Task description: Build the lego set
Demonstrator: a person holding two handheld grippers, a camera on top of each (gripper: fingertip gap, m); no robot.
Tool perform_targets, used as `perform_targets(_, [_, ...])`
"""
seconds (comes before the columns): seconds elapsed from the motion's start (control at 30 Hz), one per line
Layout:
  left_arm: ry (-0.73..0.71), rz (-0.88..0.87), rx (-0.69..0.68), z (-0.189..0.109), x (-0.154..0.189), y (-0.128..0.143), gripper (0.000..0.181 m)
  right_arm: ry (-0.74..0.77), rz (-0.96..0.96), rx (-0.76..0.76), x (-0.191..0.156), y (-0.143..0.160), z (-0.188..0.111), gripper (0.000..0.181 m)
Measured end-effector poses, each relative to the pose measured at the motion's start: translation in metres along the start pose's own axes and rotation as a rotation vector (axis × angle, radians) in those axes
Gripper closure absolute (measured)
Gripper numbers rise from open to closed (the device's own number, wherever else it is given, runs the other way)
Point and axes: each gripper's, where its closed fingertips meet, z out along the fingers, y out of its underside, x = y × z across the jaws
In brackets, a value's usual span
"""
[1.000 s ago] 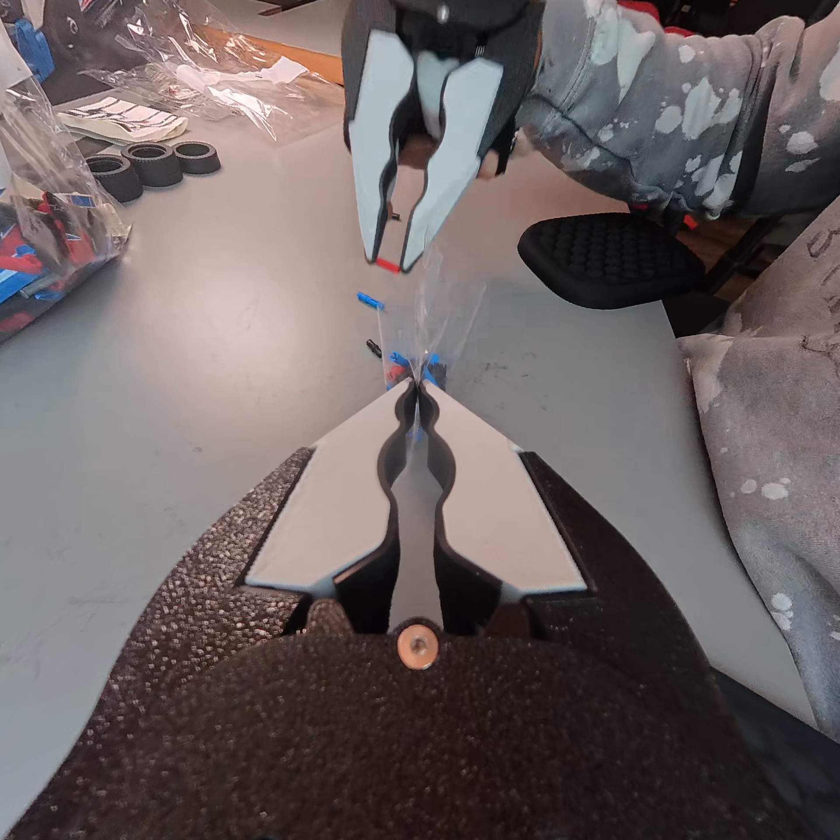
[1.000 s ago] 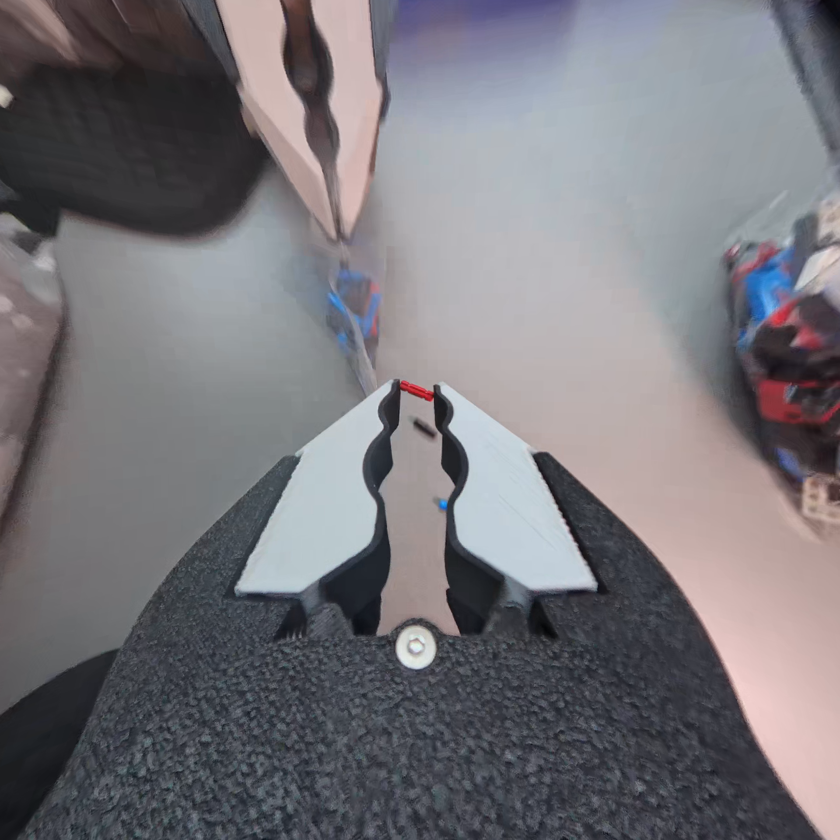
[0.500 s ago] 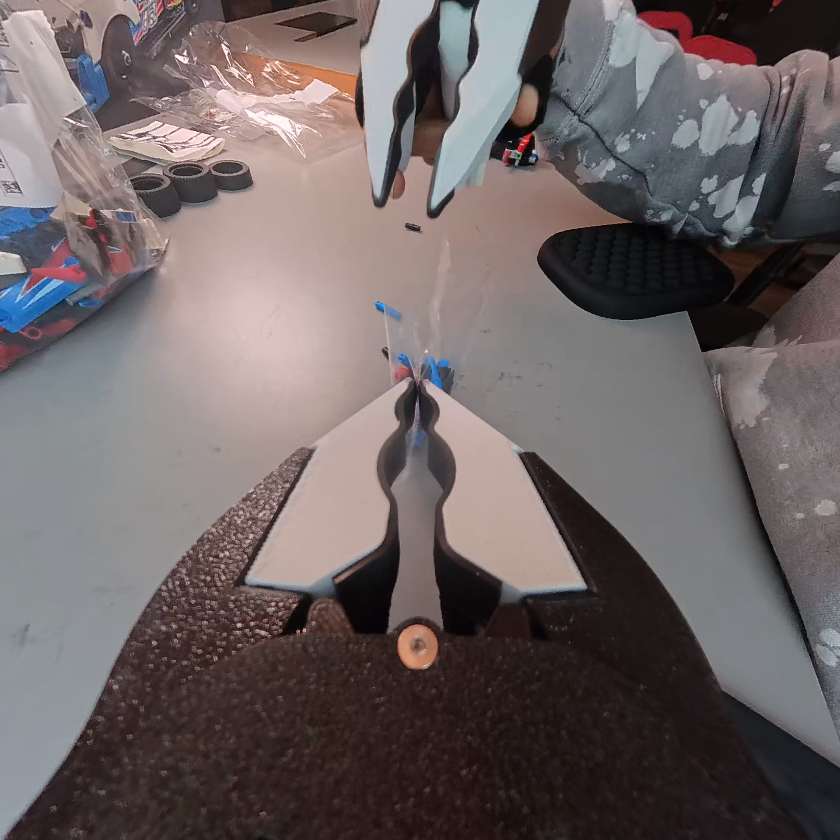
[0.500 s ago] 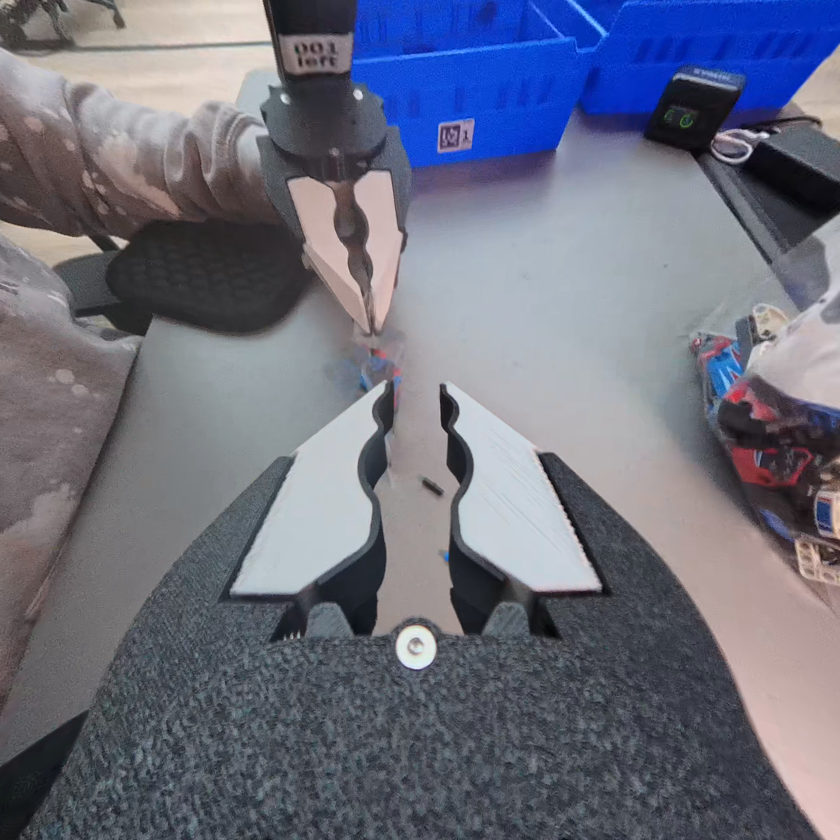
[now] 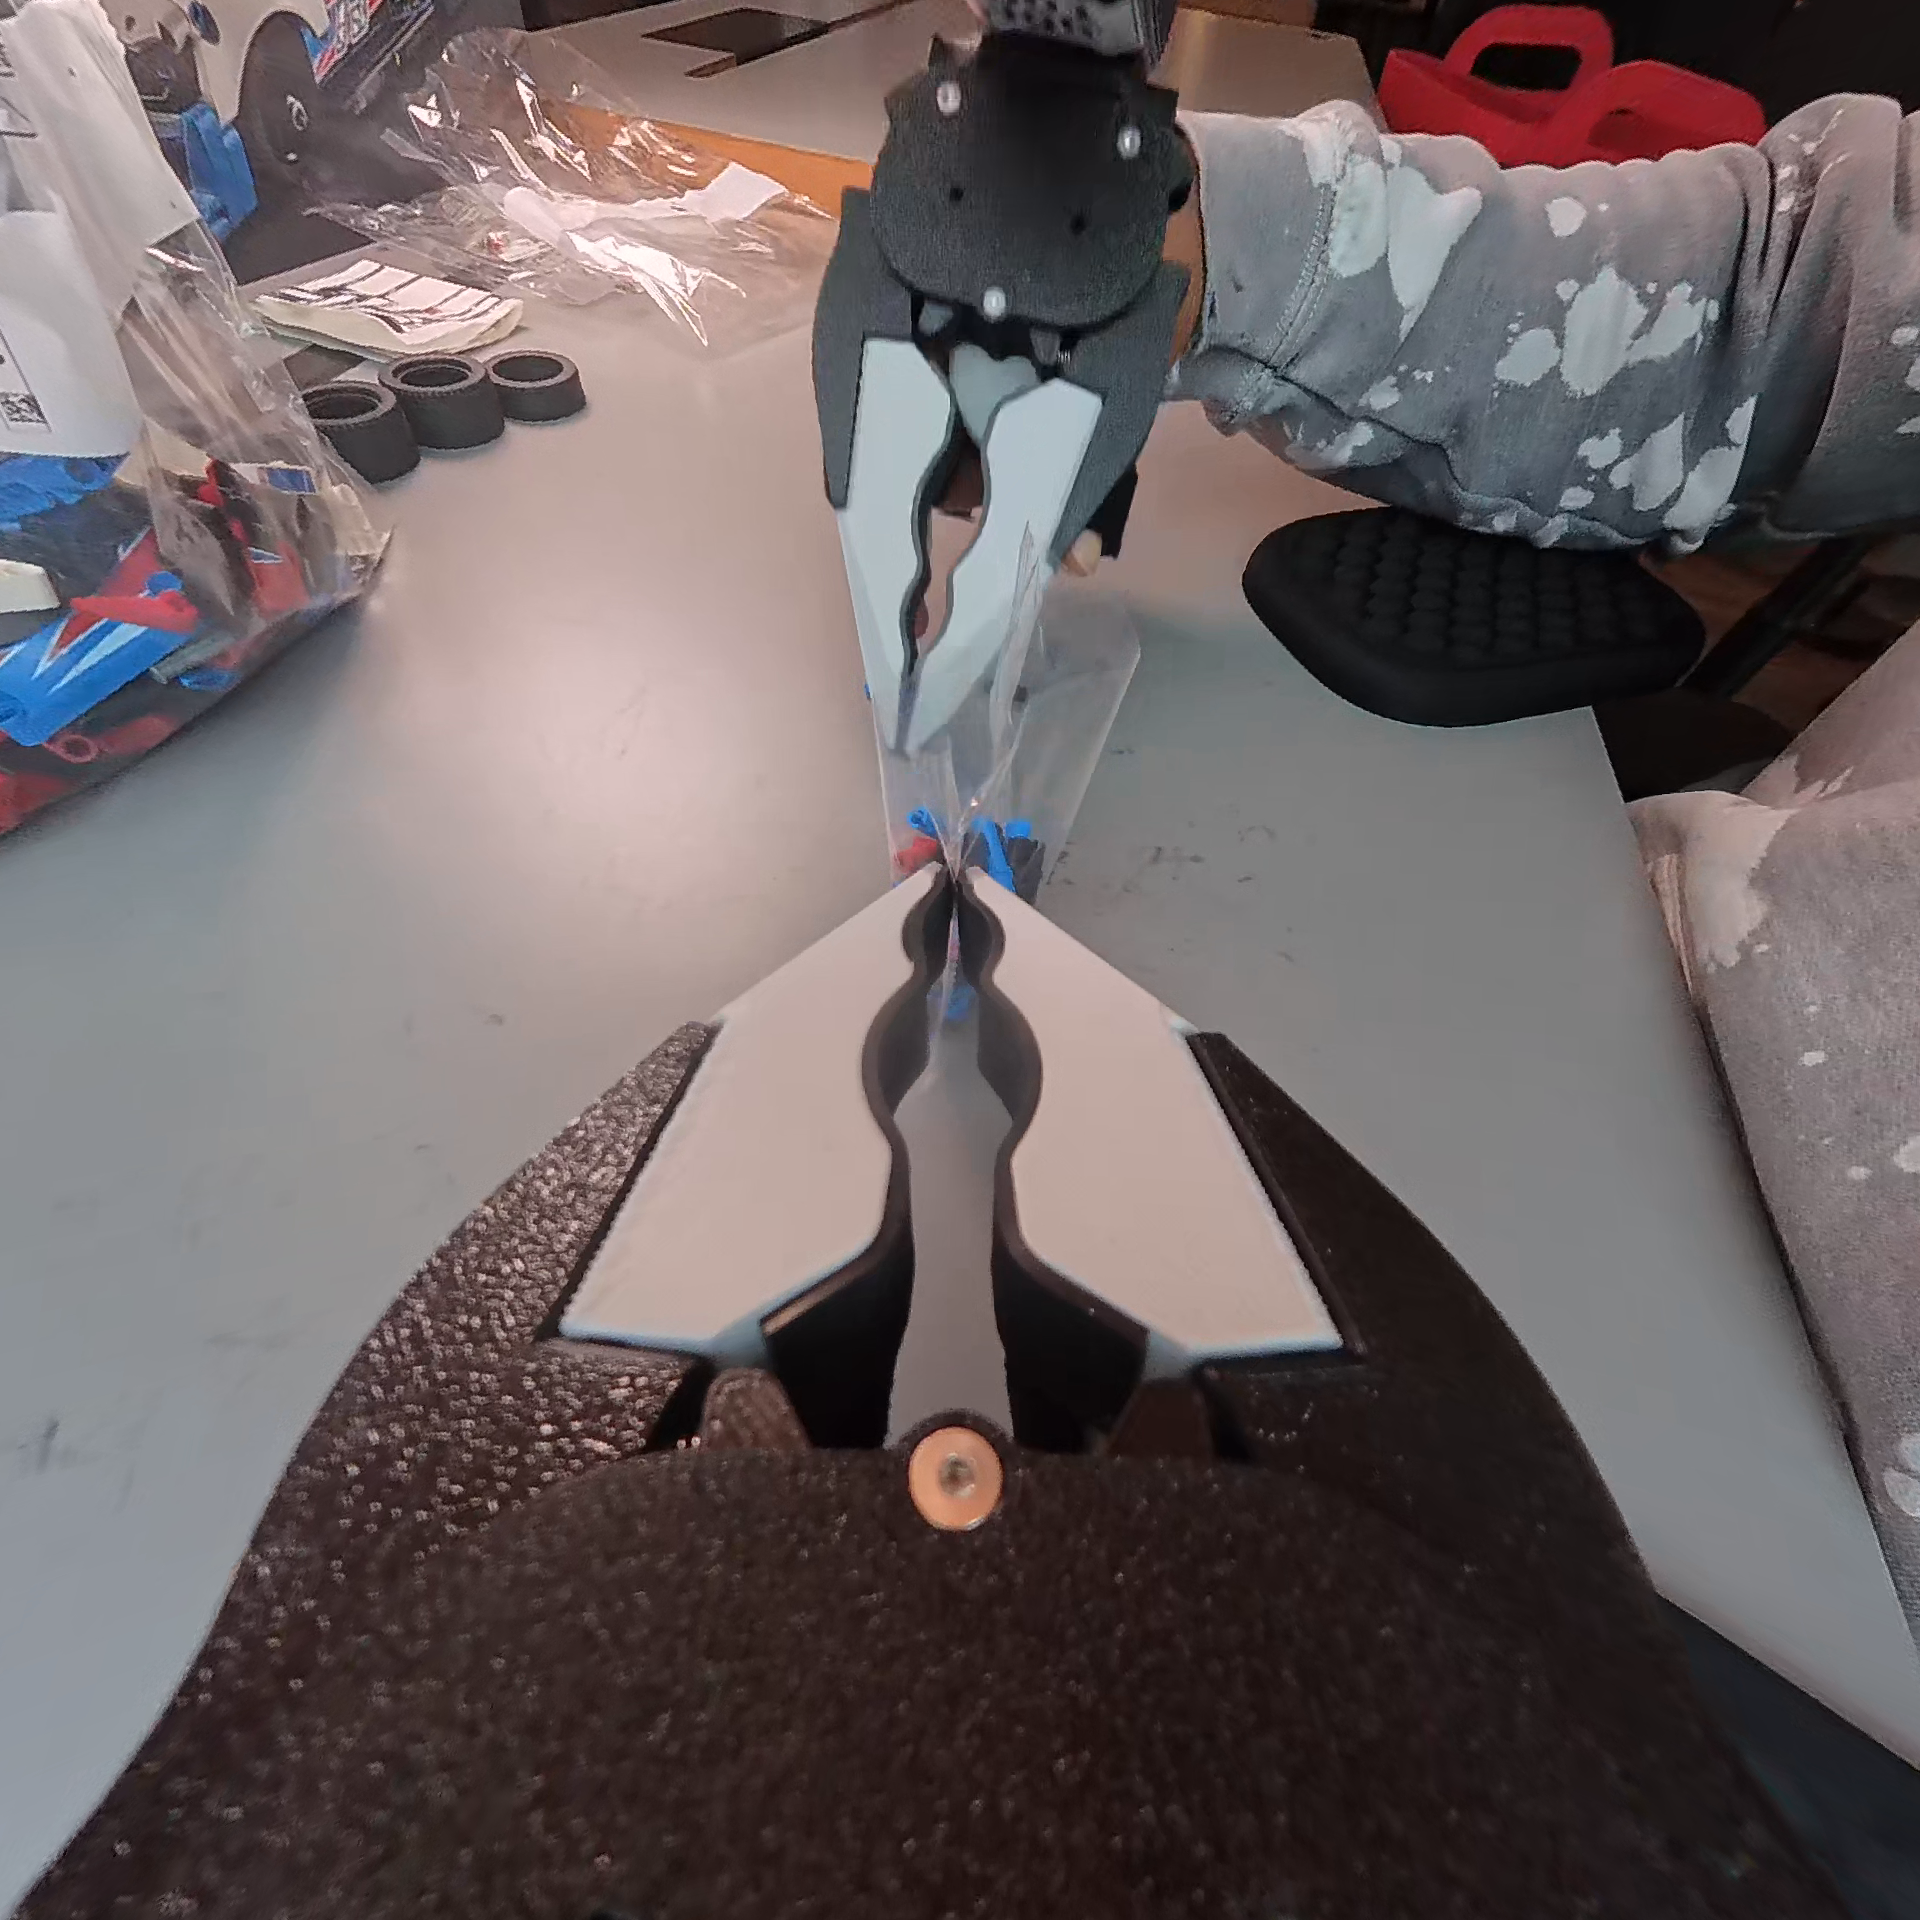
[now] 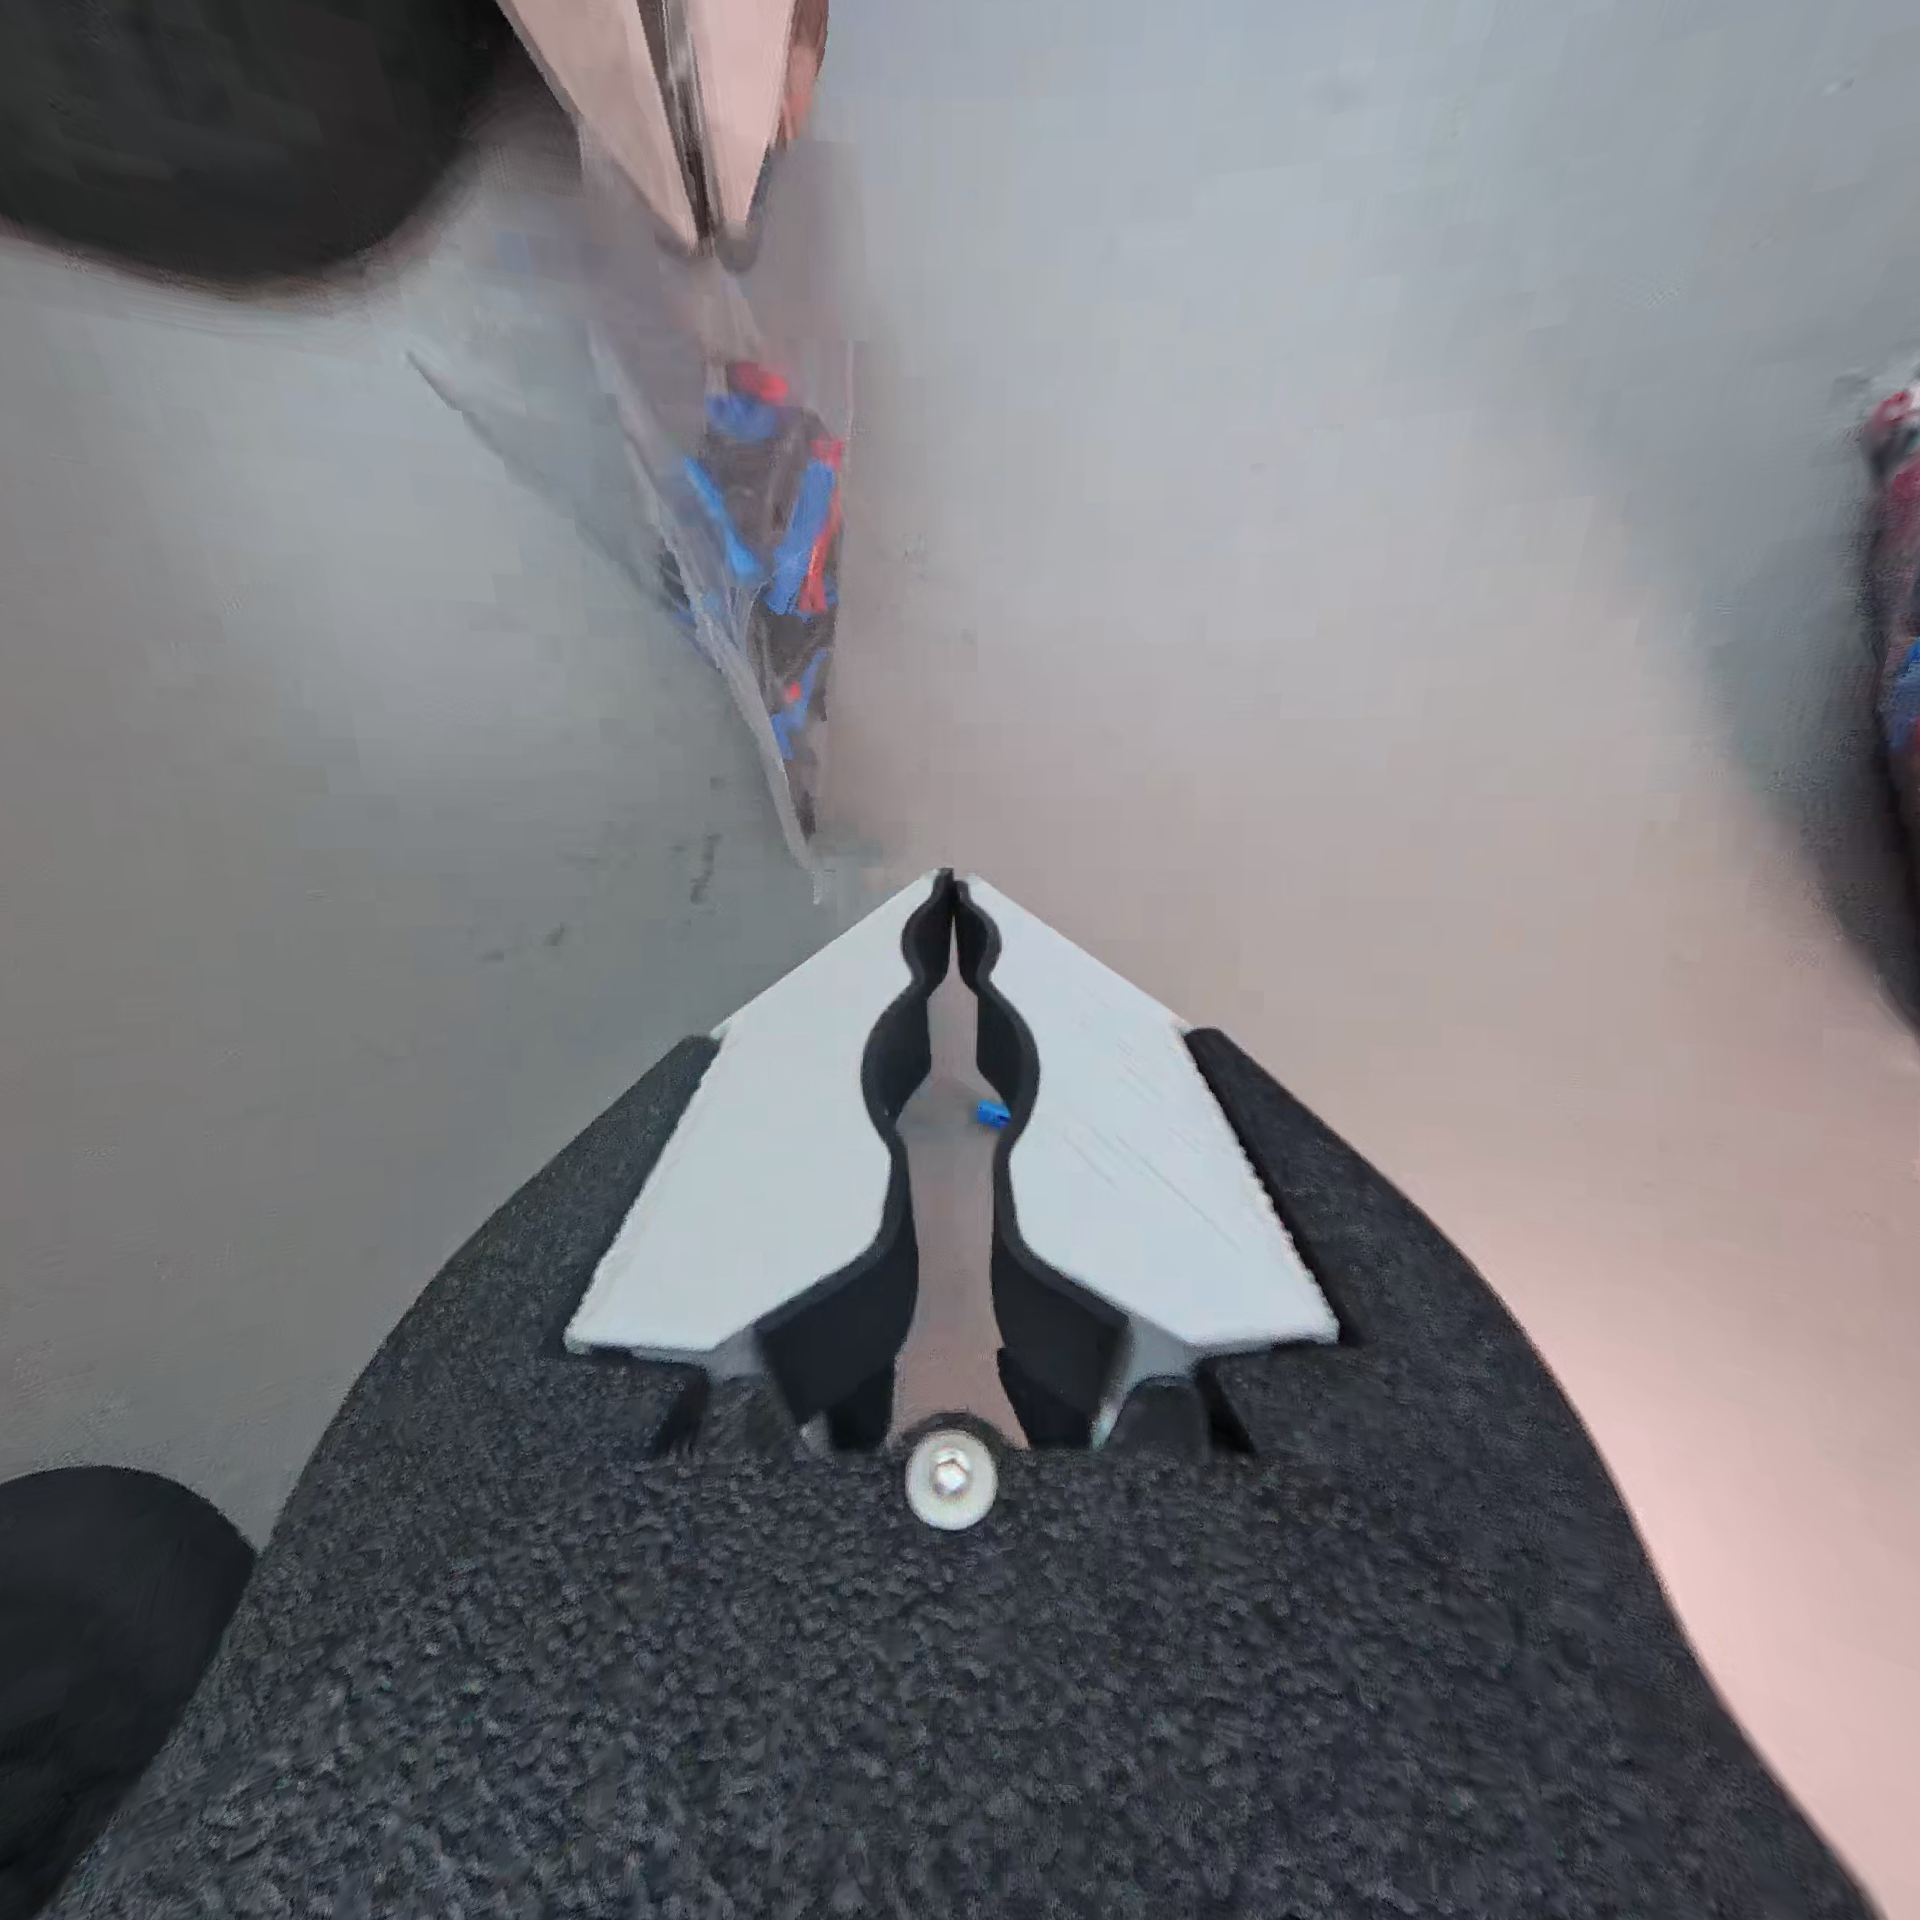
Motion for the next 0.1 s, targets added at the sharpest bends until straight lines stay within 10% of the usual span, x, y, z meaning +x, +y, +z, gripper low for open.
perform_targets(0.1, [0.001, 0.004, 0.001, 0.000, 0.001, 0.000, 0.181, 0.062, 0.036, 0.066, 0.012, -0.010, -0.033, 0.181])
